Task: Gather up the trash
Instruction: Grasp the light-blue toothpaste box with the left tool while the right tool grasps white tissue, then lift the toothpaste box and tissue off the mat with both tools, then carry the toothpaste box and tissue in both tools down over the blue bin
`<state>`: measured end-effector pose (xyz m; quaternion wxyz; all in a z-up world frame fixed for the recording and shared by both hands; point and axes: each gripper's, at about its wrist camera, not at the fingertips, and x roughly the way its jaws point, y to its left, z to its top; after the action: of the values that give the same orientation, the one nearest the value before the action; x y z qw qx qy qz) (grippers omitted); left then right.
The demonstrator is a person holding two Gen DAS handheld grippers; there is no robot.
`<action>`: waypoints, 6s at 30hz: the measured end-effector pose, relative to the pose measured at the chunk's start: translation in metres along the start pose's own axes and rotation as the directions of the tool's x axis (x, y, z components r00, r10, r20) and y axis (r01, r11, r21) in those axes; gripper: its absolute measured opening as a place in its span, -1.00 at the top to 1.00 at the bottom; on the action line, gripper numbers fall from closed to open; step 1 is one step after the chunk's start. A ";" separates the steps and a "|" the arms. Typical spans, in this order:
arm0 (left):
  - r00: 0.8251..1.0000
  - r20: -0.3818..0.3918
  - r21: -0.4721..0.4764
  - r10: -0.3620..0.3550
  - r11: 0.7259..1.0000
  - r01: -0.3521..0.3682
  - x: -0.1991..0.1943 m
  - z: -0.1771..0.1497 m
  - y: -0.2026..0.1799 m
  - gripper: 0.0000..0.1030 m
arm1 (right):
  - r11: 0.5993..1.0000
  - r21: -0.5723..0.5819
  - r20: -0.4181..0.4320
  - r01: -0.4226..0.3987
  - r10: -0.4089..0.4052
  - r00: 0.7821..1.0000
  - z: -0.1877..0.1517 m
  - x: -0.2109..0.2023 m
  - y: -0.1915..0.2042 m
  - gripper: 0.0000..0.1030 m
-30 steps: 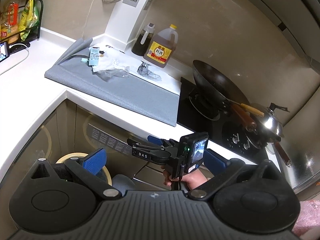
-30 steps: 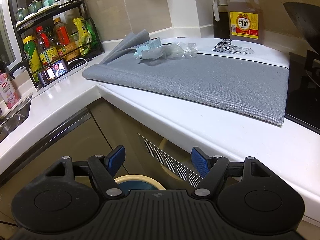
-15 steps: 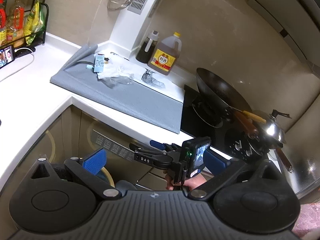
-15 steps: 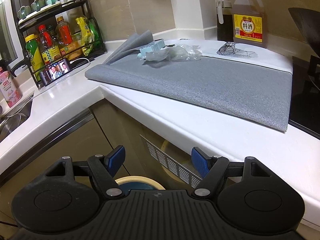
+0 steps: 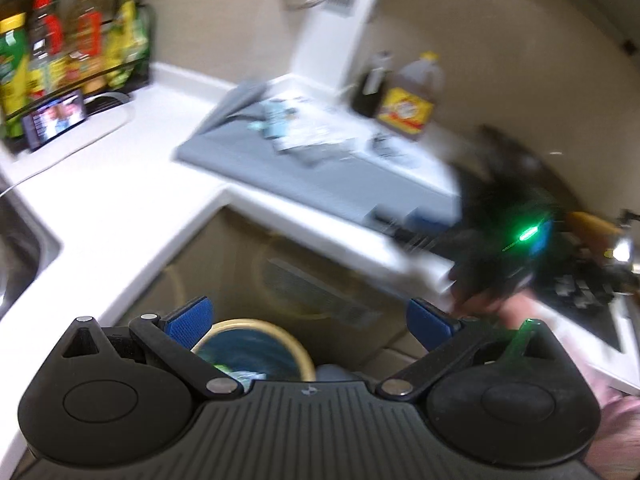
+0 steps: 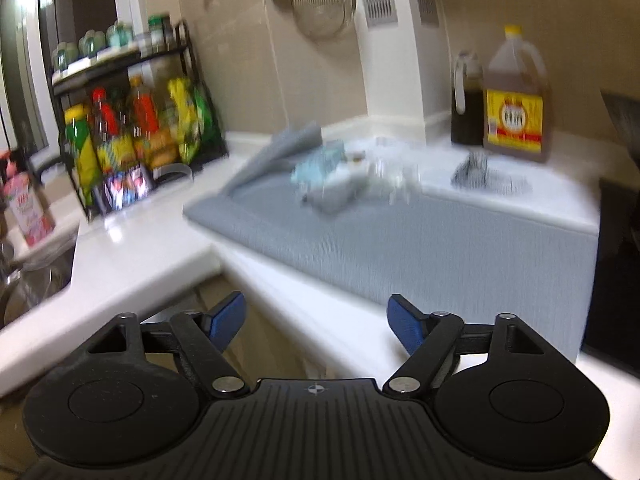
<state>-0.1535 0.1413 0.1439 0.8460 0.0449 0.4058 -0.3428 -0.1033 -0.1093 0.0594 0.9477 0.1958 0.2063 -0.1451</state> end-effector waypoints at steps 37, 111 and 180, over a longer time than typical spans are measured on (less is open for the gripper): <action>0.967 0.053 0.035 0.249 0.967 -0.251 0.194 0.139 0.027 -1.00 | 0.998 0.067 0.253 -0.006 -0.012 0.967 0.081 0.167 -0.078 0.97; 0.915 0.080 0.118 0.395 0.908 -0.402 0.252 0.158 -0.025 0.15 | 0.892 0.429 0.188 0.139 -0.238 0.953 0.060 0.162 -0.176 0.86; 0.949 -0.105 0.007 0.296 0.955 -0.297 0.145 -0.115 0.069 0.15 | 0.967 -0.052 -0.152 -0.249 0.239 0.959 -0.088 -0.025 0.074 0.94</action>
<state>-0.1229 0.1559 -0.0506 0.8657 0.1194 0.4397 -0.2073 -0.1282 -0.0011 0.0199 0.9472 0.1963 0.2534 -0.0052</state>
